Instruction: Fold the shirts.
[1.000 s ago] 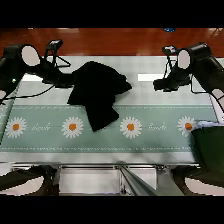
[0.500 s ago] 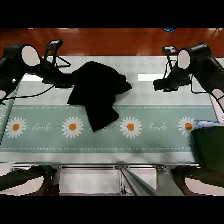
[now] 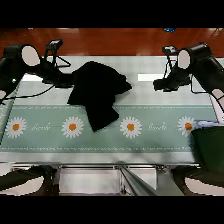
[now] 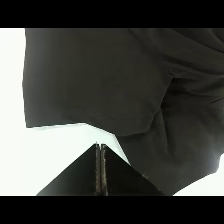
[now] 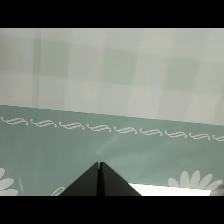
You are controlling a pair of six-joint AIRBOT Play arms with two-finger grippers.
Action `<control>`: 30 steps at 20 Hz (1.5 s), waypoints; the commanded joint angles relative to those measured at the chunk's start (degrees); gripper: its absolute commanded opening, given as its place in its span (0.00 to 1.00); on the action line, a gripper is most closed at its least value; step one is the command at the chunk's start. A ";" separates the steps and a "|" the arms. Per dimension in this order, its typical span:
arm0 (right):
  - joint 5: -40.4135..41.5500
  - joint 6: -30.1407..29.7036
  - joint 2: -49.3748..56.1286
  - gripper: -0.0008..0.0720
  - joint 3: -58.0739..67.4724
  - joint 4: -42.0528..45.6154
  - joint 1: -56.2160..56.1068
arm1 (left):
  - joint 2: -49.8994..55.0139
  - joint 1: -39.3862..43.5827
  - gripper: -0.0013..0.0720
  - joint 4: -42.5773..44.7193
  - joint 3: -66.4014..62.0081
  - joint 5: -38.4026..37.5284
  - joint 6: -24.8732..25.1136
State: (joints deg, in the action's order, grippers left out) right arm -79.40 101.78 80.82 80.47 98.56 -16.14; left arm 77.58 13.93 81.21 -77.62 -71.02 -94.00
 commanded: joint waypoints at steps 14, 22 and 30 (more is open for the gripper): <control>5.33 -1.20 0.02 0.57 -0.02 5.27 -0.11 | 6.19 -1.40 0.71 -0.42 -1.73 22.82 6.19; 7.26 -1.36 0.02 0.57 -0.02 1.44 -0.11 | 20.41 0.76 0.71 -1.51 -11.43 16.90 19.39; 8.46 -1.03 0.02 0.57 -0.02 -0.70 -0.11 | 28.46 4.39 0.71 -2.12 -13.27 11.02 19.41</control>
State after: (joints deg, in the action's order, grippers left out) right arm -71.40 100.55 80.82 80.47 98.89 -16.21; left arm 103.66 17.28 79.24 -90.45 -58.33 -74.96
